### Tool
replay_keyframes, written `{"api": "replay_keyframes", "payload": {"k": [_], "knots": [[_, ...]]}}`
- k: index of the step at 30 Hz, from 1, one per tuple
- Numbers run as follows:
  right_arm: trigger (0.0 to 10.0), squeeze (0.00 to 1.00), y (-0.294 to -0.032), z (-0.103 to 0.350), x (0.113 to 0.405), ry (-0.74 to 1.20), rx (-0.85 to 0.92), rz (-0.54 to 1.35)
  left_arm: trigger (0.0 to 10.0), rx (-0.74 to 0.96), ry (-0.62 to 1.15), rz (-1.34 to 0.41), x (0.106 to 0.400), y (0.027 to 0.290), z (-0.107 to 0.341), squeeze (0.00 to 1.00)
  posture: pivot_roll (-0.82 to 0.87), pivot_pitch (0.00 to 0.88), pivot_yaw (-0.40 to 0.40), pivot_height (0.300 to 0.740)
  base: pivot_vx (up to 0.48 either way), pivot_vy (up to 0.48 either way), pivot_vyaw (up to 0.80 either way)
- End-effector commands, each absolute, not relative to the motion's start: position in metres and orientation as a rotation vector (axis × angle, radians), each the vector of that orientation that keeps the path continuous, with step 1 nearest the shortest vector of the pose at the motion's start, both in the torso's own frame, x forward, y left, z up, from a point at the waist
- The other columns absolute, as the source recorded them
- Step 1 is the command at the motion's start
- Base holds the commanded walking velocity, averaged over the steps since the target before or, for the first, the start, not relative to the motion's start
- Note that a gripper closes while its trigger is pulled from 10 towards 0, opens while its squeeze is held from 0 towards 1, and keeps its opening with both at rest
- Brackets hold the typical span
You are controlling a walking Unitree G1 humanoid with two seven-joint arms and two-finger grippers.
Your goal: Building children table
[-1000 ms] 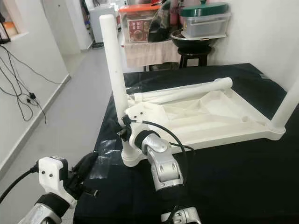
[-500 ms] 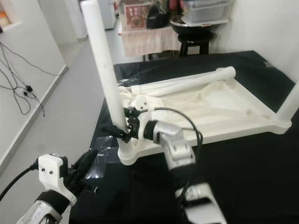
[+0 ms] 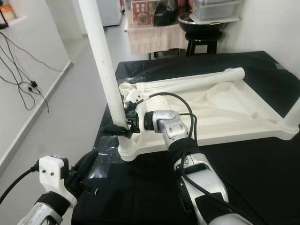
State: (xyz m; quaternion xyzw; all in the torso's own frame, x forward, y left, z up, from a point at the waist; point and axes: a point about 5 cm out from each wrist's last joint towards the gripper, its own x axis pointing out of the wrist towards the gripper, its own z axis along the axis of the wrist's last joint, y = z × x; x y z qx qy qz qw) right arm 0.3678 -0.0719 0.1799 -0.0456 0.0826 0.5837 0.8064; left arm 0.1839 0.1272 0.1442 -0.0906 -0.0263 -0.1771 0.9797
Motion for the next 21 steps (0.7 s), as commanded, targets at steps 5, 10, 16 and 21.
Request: {"api": "replay_keyframes", "payload": {"k": [5, 10, 16, 21], "knots": [[10.0, 0.00, -0.072, 0.185, 0.373, 0.152, -0.058, 1.234, 10.0, -0.177, -0.037, -0.341, 0.183, 0.127, 0.140, 0.00, 0.03, 0.004, 0.072, 0.740, 0.000, 0.000, 0.00], [10.0, 0.00, -0.077, 0.171, 0.374, 0.193, -0.166, 1.185, 10.0, -0.181, -0.036, -0.346, 0.185, 0.125, 0.139, 0.00, 0.03, 0.000, 0.075, 0.740, 0.000, 0.000, 0.00], [10.0, 0.00, -0.076, 0.169, 0.372, 0.198, -0.136, 1.230, 10.0, -0.181, -0.037, -0.346, 0.185, 0.126, 0.139, 0.00, 0.03, 0.001, 0.074, 0.740, 0.000, 0.000, 0.00], [0.0, 0.00, -0.075, 0.172, 0.374, 0.189, -0.120, 1.226, 10.0, -0.179, -0.039, -0.342, 0.185, 0.127, 0.140, 0.00, 0.03, 0.001, 0.074, 0.740, 0.000, 0.000, 0.00]]}}
